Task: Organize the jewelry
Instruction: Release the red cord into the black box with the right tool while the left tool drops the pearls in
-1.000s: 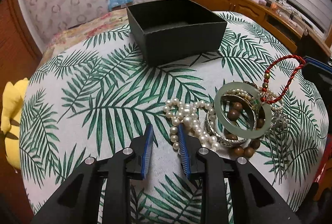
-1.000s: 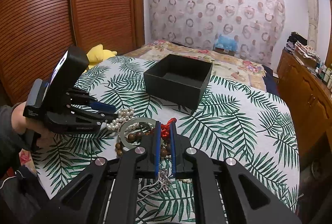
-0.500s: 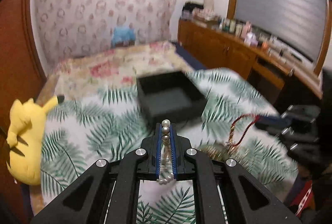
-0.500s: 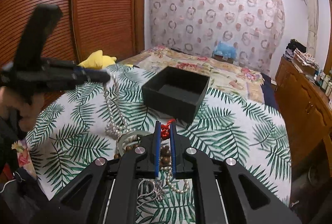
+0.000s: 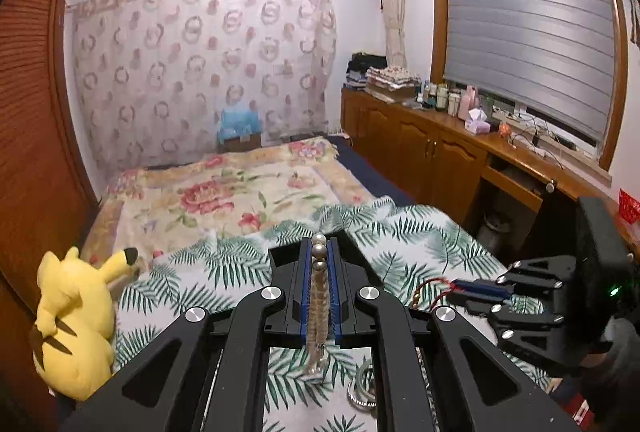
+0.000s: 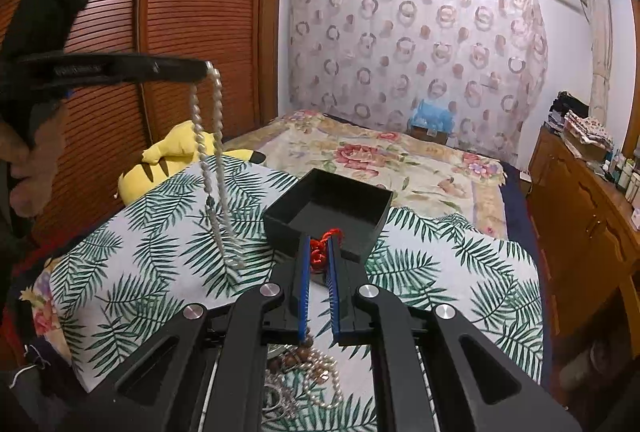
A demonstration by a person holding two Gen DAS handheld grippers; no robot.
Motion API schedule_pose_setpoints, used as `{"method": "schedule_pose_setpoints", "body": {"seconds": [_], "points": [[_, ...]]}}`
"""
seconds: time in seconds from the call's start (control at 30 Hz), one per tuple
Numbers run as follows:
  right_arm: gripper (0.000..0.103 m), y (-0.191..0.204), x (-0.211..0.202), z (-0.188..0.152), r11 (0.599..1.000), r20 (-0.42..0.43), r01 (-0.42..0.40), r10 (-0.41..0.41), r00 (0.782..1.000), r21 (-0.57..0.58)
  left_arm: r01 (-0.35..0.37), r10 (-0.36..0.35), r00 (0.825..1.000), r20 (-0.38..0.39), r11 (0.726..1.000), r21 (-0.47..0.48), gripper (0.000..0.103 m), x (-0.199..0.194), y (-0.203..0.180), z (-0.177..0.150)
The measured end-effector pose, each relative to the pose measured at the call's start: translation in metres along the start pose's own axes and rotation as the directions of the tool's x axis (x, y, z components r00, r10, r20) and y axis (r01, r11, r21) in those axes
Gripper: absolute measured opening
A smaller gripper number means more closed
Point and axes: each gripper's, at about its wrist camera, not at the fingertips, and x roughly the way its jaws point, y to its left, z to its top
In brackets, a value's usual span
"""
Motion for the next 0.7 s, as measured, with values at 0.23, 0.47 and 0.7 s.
{"method": "schedule_pose_setpoints", "body": {"seconds": [0.23,0.47,0.7], "points": [[0.010,-0.014,0.023,0.014,1.000,0.003,0.010,-0.010,1.000,0.013,-0.023,0.022,0.999,0.034,1.000,0.017,0.007,0.005,0.000,0.029],[0.010,-0.028,0.053,0.030,0.999,0.002,-0.006,0.006,1.000,0.033,-0.059,0.057,0.997,0.058,0.998,0.030,0.007,0.018,0.000,0.063],[0.011,-0.044,0.104,0.032,0.993,-0.052,-0.077,0.082,0.995,0.094,-0.064,0.062,0.997,0.049,0.997,0.038,0.007,0.040,0.000,0.078]]}}
